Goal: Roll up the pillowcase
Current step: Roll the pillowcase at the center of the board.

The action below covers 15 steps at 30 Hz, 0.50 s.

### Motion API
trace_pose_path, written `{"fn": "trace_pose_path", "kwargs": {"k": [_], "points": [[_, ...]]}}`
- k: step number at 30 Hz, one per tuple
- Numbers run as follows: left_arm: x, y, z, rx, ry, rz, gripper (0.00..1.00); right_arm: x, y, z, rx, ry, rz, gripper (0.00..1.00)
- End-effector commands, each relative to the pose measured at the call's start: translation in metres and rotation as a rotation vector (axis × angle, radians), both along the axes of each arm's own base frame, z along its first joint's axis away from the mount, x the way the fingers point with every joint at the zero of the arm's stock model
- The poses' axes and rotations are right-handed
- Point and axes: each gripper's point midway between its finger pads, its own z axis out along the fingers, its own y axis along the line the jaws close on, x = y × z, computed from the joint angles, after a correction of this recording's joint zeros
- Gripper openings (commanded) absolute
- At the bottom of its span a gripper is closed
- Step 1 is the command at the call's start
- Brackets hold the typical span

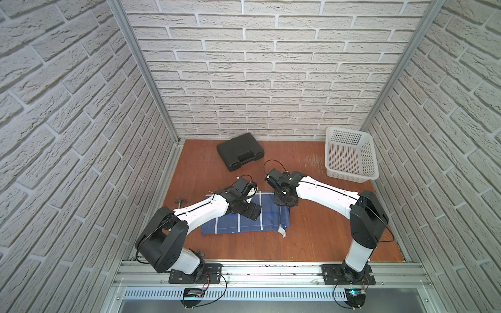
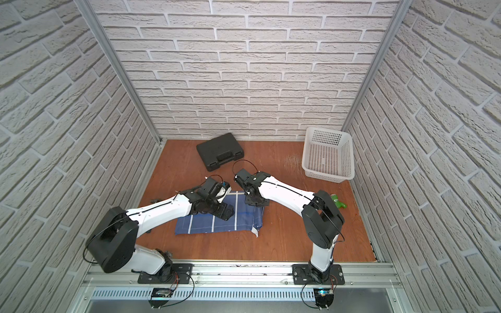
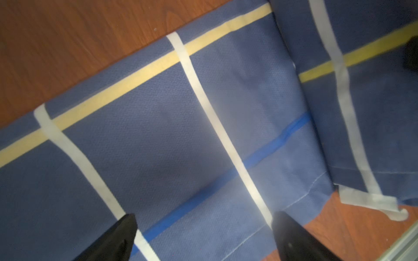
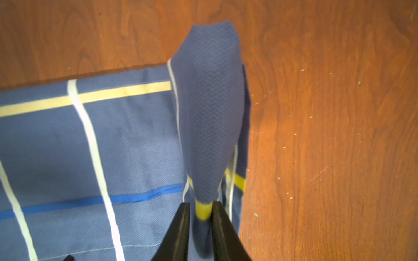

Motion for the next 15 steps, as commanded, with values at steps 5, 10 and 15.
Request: {"fn": "trace_pose_path", "kwargs": {"k": [5,10,15], "points": [[0.000,0.011,0.006,-0.038,-0.029,0.058,0.98,0.006,0.043,-0.010,0.105,0.033,0.078,0.21],[-0.002,0.015,0.007,-0.043,-0.030,0.075,0.98,0.007,0.068,-0.022,0.163,0.064,0.131,0.18],[-0.004,0.014,0.005,-0.059,-0.023,0.084,0.98,0.006,0.090,-0.031,0.199,0.089,0.185,0.15]]}}
